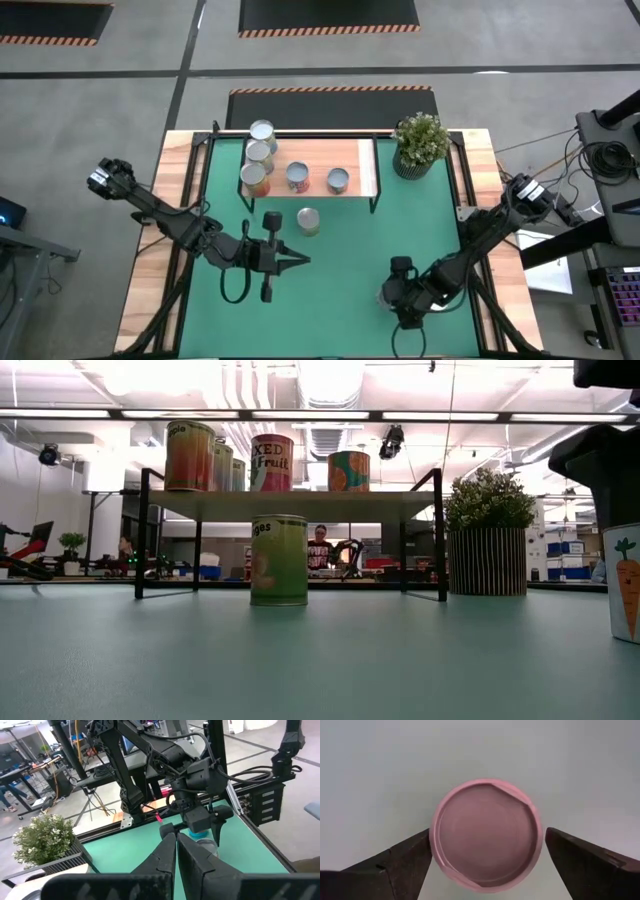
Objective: Pick and place cans onto a shelf
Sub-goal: Put the canned mixed vegetables on the shelf
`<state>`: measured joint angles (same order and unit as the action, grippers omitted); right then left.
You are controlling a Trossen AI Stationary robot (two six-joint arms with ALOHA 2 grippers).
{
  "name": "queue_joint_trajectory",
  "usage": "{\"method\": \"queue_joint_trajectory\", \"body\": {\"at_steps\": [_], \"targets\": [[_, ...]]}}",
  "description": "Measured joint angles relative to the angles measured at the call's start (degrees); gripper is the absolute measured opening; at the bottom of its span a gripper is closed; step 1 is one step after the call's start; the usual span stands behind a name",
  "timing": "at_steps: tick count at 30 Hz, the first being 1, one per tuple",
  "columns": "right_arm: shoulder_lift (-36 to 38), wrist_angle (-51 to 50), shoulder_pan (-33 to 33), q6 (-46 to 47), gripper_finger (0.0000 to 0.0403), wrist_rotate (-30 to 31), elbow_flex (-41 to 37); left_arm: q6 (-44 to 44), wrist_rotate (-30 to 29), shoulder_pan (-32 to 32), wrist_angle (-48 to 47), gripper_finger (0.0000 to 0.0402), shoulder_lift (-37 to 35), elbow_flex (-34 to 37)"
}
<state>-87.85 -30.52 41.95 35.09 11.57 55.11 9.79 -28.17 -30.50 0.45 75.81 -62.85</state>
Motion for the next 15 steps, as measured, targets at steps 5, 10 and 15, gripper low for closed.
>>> {"method": "queue_joint_trajectory", "body": {"at_steps": [5, 10, 15], "targets": [[0.0, 0.1, -0.5, -0.2, 0.0321, -0.2, 0.0, 0.8, -4.1, 0.0, 0.0, 0.0000, -0.4, 0.0], [0.1, 0.4, -1.2, -0.8, 0.0277, -1.1, 0.0, 2.2, -4.4, 0.0, -0.2, 0.0000, -1.8, 0.0], [1.8, -1.7, -2.3, -0.6, 0.0281, -1.7, 1.0, 4.8, -4.4, 0.0, -5.6, 0.0000, -5.5, 0.0]]}}
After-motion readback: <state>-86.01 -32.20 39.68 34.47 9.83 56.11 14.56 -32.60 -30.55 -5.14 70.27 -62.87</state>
